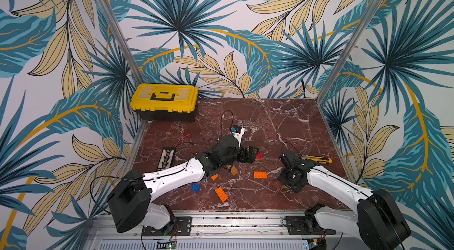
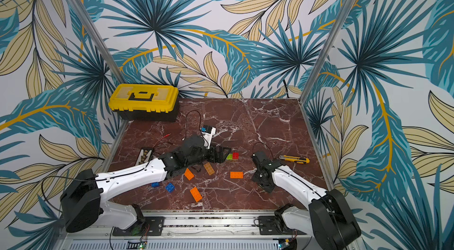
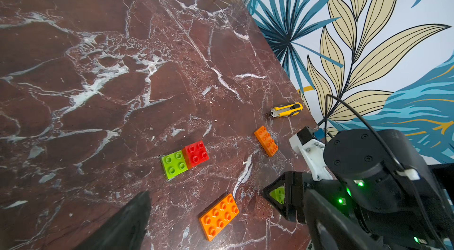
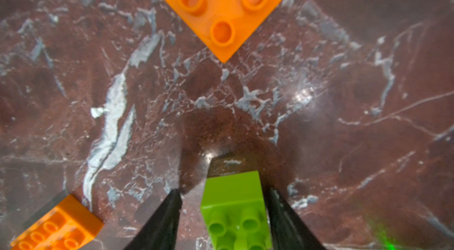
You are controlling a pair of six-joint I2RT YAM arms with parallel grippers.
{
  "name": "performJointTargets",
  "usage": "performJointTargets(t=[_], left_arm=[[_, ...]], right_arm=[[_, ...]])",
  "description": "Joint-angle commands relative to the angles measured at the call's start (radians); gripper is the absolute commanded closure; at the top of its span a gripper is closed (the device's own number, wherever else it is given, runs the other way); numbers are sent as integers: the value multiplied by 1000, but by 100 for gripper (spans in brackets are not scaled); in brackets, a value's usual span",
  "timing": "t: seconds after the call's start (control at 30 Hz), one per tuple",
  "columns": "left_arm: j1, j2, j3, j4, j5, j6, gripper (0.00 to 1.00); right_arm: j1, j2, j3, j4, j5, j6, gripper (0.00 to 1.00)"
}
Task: Assemble the number 5 with lego
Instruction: Move the lego brick at the center of the board.
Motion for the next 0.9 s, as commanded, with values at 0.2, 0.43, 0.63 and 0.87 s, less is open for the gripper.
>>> performJointTargets(t=[0.2, 0.43, 0.63, 0.87], left_arm=[[5, -18, -32, -2, -9, -5, 0], [5, -15, -39, -5, -9, -23, 0], [4, -23, -49, -8, -13, -34, 0], [4, -23, -50, 0, -5, -36, 0]], right_arm=[[11, 89, 73, 7, -61, -122, 60], [39, 165, 124, 44, -111, -202, 60], [52, 205, 174, -35, -55, -268, 47], [60, 178, 186, -77, -60, -292, 40]])
